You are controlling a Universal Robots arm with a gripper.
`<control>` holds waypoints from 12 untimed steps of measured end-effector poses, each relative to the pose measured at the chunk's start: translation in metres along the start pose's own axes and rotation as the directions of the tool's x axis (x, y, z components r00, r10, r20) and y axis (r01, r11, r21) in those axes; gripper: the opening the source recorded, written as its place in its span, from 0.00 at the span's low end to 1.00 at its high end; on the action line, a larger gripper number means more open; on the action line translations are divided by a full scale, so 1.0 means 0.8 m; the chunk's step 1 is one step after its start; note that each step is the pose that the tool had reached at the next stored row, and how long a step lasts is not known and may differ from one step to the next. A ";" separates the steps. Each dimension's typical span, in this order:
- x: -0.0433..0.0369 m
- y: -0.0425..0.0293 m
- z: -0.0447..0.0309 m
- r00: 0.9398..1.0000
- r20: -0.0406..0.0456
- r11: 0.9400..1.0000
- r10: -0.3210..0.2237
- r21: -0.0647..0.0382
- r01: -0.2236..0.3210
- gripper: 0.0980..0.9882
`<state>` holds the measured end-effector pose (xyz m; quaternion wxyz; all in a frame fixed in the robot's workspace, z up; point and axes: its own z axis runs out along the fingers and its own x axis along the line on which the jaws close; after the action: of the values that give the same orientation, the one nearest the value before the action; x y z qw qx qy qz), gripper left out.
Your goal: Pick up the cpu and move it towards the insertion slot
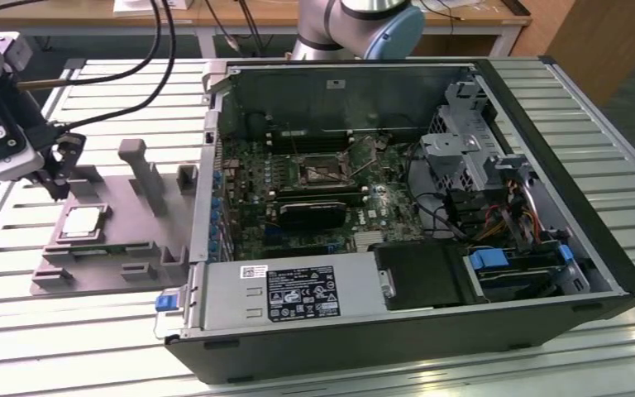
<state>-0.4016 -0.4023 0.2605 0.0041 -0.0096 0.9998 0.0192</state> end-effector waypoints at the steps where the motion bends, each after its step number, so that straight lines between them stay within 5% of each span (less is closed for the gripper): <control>1: 0.000 -0.0001 0.0022 1.000 0.000 1.000 0.000 0.000 0.000 0.00; 12: 0.002 -0.0010 0.0273 1.000 0.000 1.000 0.000 0.000 0.000 0.00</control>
<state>-0.4027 -0.4023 0.2386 0.0041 -0.0096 0.9998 0.0193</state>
